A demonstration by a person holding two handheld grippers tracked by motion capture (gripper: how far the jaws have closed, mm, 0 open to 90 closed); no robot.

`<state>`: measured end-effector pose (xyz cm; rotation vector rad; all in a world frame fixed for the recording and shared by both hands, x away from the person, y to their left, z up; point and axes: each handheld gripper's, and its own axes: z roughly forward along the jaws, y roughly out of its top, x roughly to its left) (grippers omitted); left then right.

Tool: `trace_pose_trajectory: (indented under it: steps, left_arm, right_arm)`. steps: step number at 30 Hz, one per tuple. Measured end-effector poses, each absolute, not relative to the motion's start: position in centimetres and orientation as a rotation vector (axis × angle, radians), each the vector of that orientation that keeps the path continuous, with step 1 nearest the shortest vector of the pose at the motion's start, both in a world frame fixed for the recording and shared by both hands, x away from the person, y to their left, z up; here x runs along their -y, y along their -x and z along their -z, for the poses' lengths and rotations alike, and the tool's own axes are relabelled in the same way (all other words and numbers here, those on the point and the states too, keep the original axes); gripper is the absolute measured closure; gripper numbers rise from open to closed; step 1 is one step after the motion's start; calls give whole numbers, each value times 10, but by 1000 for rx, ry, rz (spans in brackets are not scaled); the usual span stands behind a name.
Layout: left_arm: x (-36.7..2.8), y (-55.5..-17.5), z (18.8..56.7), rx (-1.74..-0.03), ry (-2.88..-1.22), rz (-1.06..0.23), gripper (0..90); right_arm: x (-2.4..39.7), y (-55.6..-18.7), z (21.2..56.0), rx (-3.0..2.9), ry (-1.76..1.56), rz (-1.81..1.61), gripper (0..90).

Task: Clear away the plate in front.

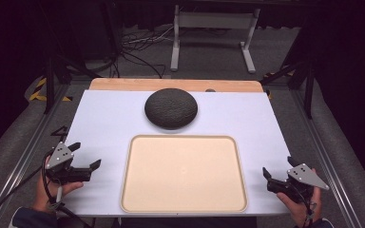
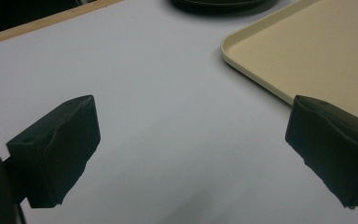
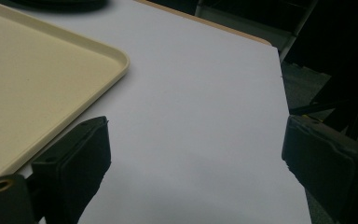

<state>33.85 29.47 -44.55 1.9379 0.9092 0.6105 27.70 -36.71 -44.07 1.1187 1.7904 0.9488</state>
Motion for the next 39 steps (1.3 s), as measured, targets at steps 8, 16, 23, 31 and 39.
trace_pose_trajectory:
  steps: [8, 16, 23, 31, 39]
  left_arm:
    - [-294, -338, 445, -891, -1994, -626, 42]
    - [-286, -339, 418, -847, -1984, -668, 42]
    - [-264, -351, 400, -789, -2073, -700, 69]
    - [-239, -367, 382, -705, -2152, -740, 70]
    - [-213, -381, 371, -622, -2156, -749, 67]
  right_arm:
    - [365, -279, 439, -1793, -1108, -947, 80]
    - [362, -281, 441, -1809, -1110, -942, 80]
    - [363, -282, 441, -1808, -1114, -942, 80]
    - [361, -282, 442, -1812, -1114, -937, 80]
    - [361, -282, 442, -1816, -1110, -935, 80]
